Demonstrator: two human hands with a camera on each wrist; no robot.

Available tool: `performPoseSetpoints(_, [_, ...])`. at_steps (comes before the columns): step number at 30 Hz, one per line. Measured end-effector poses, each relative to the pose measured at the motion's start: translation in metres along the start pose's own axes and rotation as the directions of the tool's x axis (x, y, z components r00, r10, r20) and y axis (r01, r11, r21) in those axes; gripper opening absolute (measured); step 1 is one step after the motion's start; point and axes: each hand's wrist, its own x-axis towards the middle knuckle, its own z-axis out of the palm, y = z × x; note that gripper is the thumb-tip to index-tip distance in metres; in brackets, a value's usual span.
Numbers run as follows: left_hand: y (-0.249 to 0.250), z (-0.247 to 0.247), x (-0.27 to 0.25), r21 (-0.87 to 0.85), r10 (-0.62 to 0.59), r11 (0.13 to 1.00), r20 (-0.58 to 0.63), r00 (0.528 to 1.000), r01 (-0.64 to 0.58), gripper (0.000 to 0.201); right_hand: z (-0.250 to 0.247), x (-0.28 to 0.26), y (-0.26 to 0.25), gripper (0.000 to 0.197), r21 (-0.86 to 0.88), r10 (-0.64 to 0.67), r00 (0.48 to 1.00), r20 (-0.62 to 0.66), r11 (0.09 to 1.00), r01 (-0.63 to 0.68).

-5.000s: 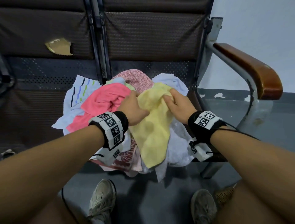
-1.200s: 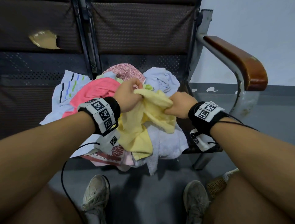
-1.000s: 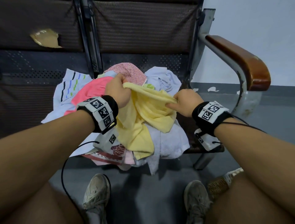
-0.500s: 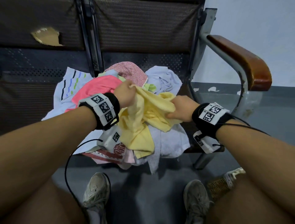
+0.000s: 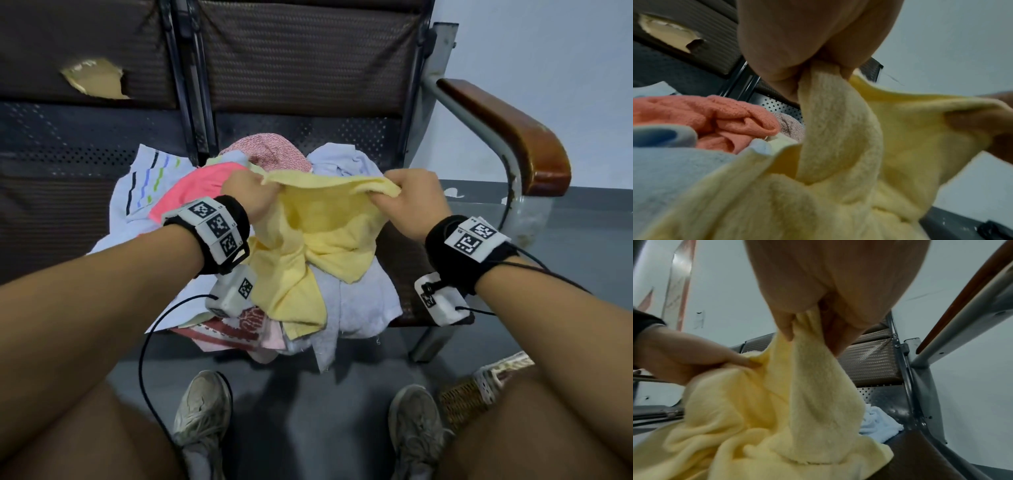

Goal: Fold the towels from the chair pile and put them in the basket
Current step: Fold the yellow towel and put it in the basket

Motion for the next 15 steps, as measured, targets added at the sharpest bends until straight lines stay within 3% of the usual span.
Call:
performPoseSetpoints(2, [0.005,-0.004,0.000,-0.161,-0.136,0.978,-0.033,0.990,0.129,0.047,0.005,-0.009,-0.004,0.032,0.024,-0.059,0.976,0.210,0.998,0.056])
performPoseSetpoints(4, [0.010,-0.007,0.001,-0.418,-0.250,0.872,0.072,0.966,0.257,0.040,0.012,-0.016,-0.003,0.032,-0.055,-0.037,0.907,0.419,0.996,0.066])
performPoseSetpoints(6, [0.016,-0.008,-0.001,-0.563,-0.290,0.767,0.120,0.949,0.306,0.031,0.016,-0.018,-0.002,0.027,-0.175,0.015,0.858,0.514,0.981,0.087])
performPoseSetpoints(8, [0.025,-0.012,-0.006,-0.669,-0.329,0.671,0.117,0.937,0.319,0.029,0.017,-0.019,-0.003,0.040,-0.251,0.043,0.859,0.510,0.963,0.100])
performPoseSetpoints(11, [0.032,-0.015,-0.008,-0.748,-0.323,0.598,0.103,0.941,0.287,0.033,0.013,-0.017,-0.011,0.053,-0.215,-0.047,0.944,0.328,0.969,0.123])
performPoseSetpoints(13, [0.034,-0.014,-0.008,-0.758,-0.302,0.580,0.141,0.943,0.299,0.037,0.010,-0.015,-0.017,0.044,-0.104,-0.148,0.971,0.188,0.980,0.170])
performPoseSetpoints(15, [0.039,-0.014,-0.011,-0.727,-0.288,0.602,0.187,0.939,0.330,0.037,0.010,-0.018,-0.025,0.019,-0.026,-0.234,0.959,0.158,0.970,0.241])
